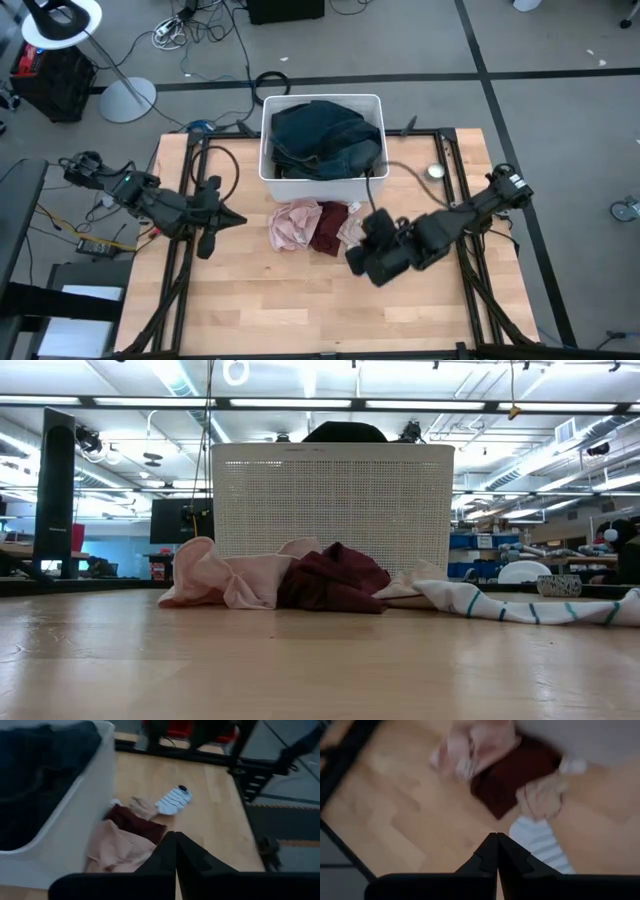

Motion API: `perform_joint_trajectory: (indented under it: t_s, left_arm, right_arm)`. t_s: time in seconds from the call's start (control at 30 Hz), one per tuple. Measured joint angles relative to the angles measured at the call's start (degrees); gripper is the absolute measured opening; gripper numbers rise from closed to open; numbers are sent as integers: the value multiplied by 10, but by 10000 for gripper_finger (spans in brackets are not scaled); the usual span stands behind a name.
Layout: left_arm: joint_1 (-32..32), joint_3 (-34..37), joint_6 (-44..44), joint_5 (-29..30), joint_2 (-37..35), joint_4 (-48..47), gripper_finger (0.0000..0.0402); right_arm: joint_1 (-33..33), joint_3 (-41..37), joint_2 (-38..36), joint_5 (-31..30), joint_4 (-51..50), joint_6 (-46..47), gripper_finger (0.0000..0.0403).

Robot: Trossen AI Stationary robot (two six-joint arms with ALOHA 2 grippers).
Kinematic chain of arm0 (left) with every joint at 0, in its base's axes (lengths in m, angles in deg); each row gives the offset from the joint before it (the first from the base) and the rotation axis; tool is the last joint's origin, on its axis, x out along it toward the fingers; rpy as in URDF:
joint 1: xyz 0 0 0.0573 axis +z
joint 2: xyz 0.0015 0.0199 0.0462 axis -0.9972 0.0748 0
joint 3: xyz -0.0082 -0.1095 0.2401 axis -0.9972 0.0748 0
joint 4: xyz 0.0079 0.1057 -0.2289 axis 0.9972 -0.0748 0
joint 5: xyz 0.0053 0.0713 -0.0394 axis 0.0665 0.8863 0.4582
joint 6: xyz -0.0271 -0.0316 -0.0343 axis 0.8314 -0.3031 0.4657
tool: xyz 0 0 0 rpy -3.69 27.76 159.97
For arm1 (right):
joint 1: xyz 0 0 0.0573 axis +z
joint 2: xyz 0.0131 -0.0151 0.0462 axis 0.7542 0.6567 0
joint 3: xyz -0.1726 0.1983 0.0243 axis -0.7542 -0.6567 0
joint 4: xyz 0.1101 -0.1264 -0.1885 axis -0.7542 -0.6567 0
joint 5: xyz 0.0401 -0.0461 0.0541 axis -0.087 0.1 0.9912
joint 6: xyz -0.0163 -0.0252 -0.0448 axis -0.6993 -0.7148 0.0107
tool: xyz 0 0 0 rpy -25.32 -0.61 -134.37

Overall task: Sort clothes
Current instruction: Put the white sock into the white bin

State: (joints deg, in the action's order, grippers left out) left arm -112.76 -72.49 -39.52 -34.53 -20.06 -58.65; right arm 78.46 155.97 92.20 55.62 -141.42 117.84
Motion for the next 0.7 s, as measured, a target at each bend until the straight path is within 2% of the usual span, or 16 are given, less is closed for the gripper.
perform_joint_trajectory:
  t_s: [0.1, 0.27, 0.7]
  left_arm:
    - [-5, 0, -9, 38, -1, 0, 3]
    - [-4, 0, -18, 48, -1, 0, 3]
    - [-4, 0, -18, 60, 0, -16, 4]
  right_arm:
    - [5, -40, 0, 13, 30, 27, 6]
    - [-8, -98, 0, 43, 62, 55, 16]
    - [-37, -210, -1, 60, 142, 34, 134]
